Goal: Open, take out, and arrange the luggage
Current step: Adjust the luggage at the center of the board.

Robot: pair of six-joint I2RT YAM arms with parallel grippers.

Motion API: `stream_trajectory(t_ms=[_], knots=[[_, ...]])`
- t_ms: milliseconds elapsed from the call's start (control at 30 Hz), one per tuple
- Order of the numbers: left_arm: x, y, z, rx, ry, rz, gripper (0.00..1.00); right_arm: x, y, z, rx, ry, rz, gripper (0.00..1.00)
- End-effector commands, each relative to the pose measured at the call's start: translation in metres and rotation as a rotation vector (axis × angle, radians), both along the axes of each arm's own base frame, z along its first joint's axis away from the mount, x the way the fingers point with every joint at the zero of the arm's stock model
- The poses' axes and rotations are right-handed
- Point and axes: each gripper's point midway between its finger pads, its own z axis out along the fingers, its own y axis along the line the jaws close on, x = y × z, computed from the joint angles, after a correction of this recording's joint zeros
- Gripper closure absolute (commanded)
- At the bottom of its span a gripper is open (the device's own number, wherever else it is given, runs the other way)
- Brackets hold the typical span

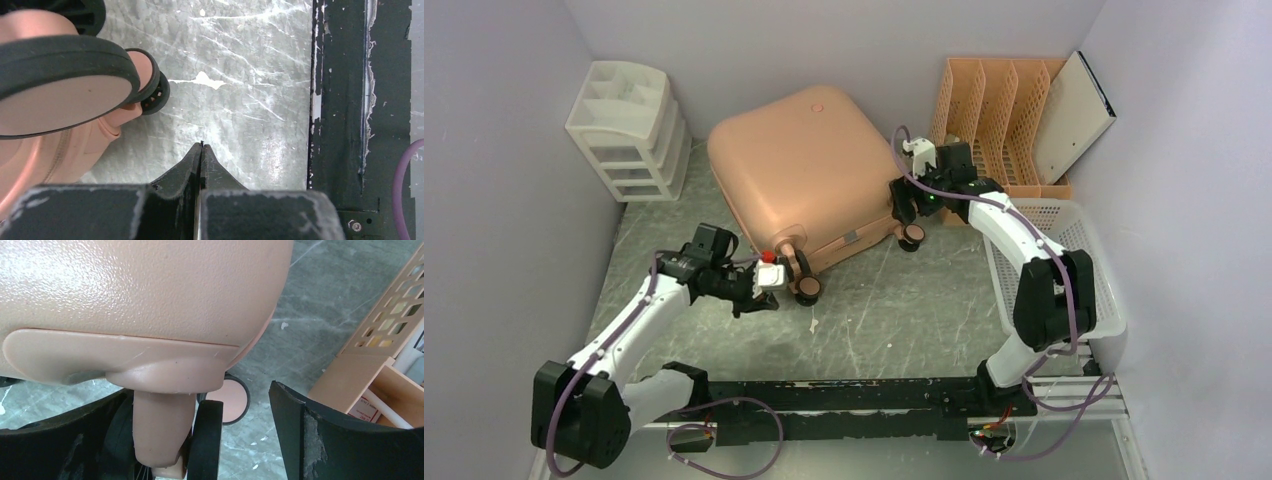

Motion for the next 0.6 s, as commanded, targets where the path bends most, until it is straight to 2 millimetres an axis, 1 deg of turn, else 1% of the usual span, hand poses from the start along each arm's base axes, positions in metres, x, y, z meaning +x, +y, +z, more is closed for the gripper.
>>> stream_trajectory(t_ms=[0,33,67,100,167,233,267,300,333,433,500,567], knots=[[0.013,-0.003,0.035,-0.022,-0.089,0.019,0.91,0.035,0.0,0.058,0.015,-0.242,-0.056,0.01],[0.021,-0.001,0.042,-0.022,-0.096,0.066,0.87,0.03,-0.003,0.067,0.006,-0.265,-0.056,0.01],[0.031,0.002,0.052,-0.031,-0.122,0.113,0.84,0.021,-0.005,0.073,0.002,-0.278,-0.044,0.0],[0.043,0.004,0.064,-0.048,-0.164,0.161,0.8,0.012,-0.003,0.083,0.012,-0.294,-0.02,0.0],[0.062,0.013,0.09,-0.092,-0.226,0.25,0.67,-0.007,-0.001,0.102,0.016,-0.312,0.019,0.0],[0.082,0.026,0.113,-0.132,-0.269,0.344,0.49,-0.026,0.005,0.118,0.016,-0.328,0.056,0.0],[0.088,0.03,0.124,-0.145,-0.274,0.378,0.4,-0.036,0.009,0.127,0.015,-0.34,0.071,0.0],[0.096,0.035,0.131,-0.149,-0.27,0.416,0.34,-0.046,0.015,0.133,0.011,-0.349,0.09,0.0],[0.104,0.041,0.138,-0.154,-0.262,0.458,0.3,-0.059,0.027,0.138,0.011,-0.359,0.12,0.0],[0.121,0.057,0.148,-0.156,-0.222,0.551,0.2,-0.088,0.054,0.149,0.038,-0.365,0.185,0.0],[0.131,0.07,0.145,-0.136,-0.212,0.638,0.19,-0.104,0.073,0.151,0.08,-0.338,0.244,0.0],[0.132,0.077,0.138,-0.114,-0.223,0.676,0.18,-0.113,0.092,0.153,0.122,-0.311,0.296,0.0]])
